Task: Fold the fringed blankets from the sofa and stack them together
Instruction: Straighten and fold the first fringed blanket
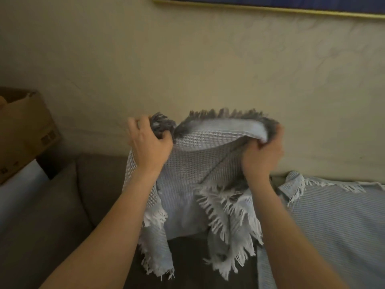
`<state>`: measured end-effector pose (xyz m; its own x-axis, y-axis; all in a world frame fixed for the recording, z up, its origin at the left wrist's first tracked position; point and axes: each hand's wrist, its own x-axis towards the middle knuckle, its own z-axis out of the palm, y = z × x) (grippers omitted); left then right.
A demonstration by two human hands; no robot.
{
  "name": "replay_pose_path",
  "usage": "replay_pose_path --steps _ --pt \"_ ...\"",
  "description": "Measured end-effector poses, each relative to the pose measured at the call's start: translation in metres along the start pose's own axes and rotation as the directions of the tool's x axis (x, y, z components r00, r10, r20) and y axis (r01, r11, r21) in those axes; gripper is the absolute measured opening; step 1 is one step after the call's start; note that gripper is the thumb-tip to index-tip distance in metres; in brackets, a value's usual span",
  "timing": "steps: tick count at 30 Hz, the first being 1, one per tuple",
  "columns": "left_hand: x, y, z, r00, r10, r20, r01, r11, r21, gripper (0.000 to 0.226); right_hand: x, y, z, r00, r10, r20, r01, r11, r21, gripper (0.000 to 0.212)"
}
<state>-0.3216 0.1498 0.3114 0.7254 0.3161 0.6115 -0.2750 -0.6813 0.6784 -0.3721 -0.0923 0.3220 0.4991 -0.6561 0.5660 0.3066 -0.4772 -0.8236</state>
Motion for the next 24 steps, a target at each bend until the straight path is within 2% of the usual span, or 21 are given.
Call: replay_pose_path --steps 1,2,3,4,5,6,7,8,9,11,12,13,14,15,16,17,18,19,20,21,24 --pt "0.000 0.001 -0.003 1.000 0.006 -0.010 -0.006 1.000 0.003 0.031 -0.007 0.004 0.002 0.986 0.003 0.166 0.010 0.997 -0.082 0.033" --pt "-0.001 0.001 -0.006 0.999 0.018 -0.026 -0.018 1.000 0.008 0.030 -0.013 0.011 0.002 0.918 0.062 0.393 0.005 0.986 -0.168 0.022" --pt "-0.001 0.000 -0.009 0.998 0.034 -0.047 -0.034 0.999 0.016 0.029 -0.019 0.016 0.002 0.743 0.159 0.650 0.036 0.960 -0.276 0.009" --pt "-0.002 0.000 -0.011 0.996 0.057 -0.066 -0.055 0.998 0.032 0.030 -0.025 0.022 -0.001 0.477 0.273 0.835 0.158 0.908 -0.387 0.018" --pt "-0.004 0.000 -0.015 0.993 0.083 -0.079 -0.079 0.995 0.059 0.031 -0.032 0.027 -0.008 0.204 0.400 0.894 0.315 0.837 -0.447 0.036" --pt "-0.005 0.002 -0.018 0.991 0.108 -0.084 -0.100 0.990 0.097 0.033 -0.036 0.032 -0.014 0.013 0.523 0.852 0.419 0.771 -0.480 0.052" --pt "-0.007 0.004 -0.020 0.989 0.126 -0.082 -0.114 0.984 0.137 0.035 -0.038 0.035 -0.021 -0.072 0.603 0.795 0.439 0.734 -0.517 0.059" --pt "-0.009 0.007 -0.023 0.987 0.140 -0.081 -0.125 0.978 0.167 0.037 -0.038 0.038 -0.028 -0.057 0.631 0.773 0.406 0.722 -0.559 0.060" --pt "-0.011 0.010 -0.024 0.985 0.151 -0.086 -0.133 0.973 0.189 0.038 -0.037 0.044 -0.030 0.044 0.615 0.787 0.346 0.730 -0.590 0.057" --pt "-0.017 0.016 -0.027 0.980 0.168 -0.103 -0.143 0.967 0.213 0.037 -0.031 0.052 -0.034 0.461 0.549 0.697 0.124 0.739 -0.663 0.048" --pt "-0.020 0.019 -0.027 0.981 0.166 -0.102 -0.141 0.966 0.216 0.036 -0.031 0.054 -0.036 0.670 0.514 0.536 -0.033 0.742 -0.670 0.041" --pt "-0.025 0.024 -0.027 0.983 0.156 -0.094 -0.132 0.967 0.217 0.035 -0.035 0.052 -0.040 0.798 0.477 0.369 -0.146 0.746 -0.650 0.035" --pt "-0.029 0.027 -0.026 0.988 0.135 -0.076 -0.115 0.970 0.216 0.034 -0.040 0.051 -0.041 0.843 0.444 0.305 -0.179 0.765 -0.619 0.033" --pt "-0.034 0.030 -0.024 0.993 0.105 -0.050 -0.092 0.973 0.214 0.032 -0.044 0.048 -0.043 0.828 0.416 0.376 -0.135 0.798 -0.587 0.035" --pt "-0.038 0.031 -0.021 0.997 0.072 -0.016 -0.067 0.976 0.209 0.030 -0.048 0.046 -0.045 0.726 0.398 0.561 -0.034 0.836 -0.548 0.037" --pt "-0.042 0.031 -0.018 0.999 0.039 0.025 -0.043 0.978 0.203 0.027 -0.054 0.043 -0.047 0.553 0.383 0.740 0.059 0.868 -0.494 0.035" --pt "-0.046 0.029 -0.015 0.998 0.011 0.069 -0.024 0.982 0.187 0.023 -0.058 0.043 -0.051 0.370 0.394 0.841 0.098 0.884 -0.457 0.031" --pt "-0.051 0.025 -0.013 0.994 -0.014 0.113 -0.004 0.987 0.160 0.018 -0.060 0.042 -0.056 0.243 0.394 0.887 0.061 0.906 -0.419 0.025" --pt "-0.055 0.020 -0.011 0.987 -0.042 0.157 0.021 0.991 0.132 0.014 -0.058 0.044 -0.061 0.211 0.398 0.893 -0.012 0.914 -0.405 0.021" --pt "-0.060 0.012 -0.010 0.976 -0.076 0.206 0.052 0.991 0.121 0.010 -0.056 0.047 -0.066 0.236 0.410 0.881 -0.104 0.912 -0.396 0.024" --pt "-0.079 -0.014 -0.013 0.924 -0.195 0.328 0.144 0.974 0.173 0.011 -0.054 0.063 -0.072 0.495 0.525 0.692 -0.348 0.850 -0.396 0.045"
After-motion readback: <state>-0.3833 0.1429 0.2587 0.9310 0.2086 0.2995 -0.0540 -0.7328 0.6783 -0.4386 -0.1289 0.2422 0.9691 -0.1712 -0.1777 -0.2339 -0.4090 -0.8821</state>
